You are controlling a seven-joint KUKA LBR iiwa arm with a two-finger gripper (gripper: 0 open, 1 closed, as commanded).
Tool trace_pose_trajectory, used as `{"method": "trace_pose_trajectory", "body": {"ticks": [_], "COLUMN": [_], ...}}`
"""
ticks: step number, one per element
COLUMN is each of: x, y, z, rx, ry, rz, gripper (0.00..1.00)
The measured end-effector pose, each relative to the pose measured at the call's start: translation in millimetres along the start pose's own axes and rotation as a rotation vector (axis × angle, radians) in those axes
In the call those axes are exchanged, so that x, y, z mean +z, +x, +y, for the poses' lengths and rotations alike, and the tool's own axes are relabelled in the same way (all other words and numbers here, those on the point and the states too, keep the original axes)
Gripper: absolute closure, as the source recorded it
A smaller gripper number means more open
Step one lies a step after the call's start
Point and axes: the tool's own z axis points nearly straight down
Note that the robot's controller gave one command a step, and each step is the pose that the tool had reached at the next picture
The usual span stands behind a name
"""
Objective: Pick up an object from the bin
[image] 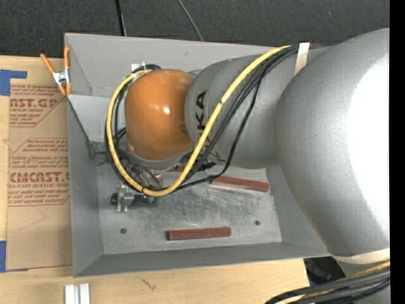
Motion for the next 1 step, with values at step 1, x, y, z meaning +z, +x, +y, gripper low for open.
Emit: {"method": "trace_pose_trajectory", "body": {"ticks": [1], "x": [-4.1], "y": [-2.5], "z": [-1.3], "rx": [0.002], "ry": [-0.002], "rz": [-0.007], "gripper": [1.00]}}
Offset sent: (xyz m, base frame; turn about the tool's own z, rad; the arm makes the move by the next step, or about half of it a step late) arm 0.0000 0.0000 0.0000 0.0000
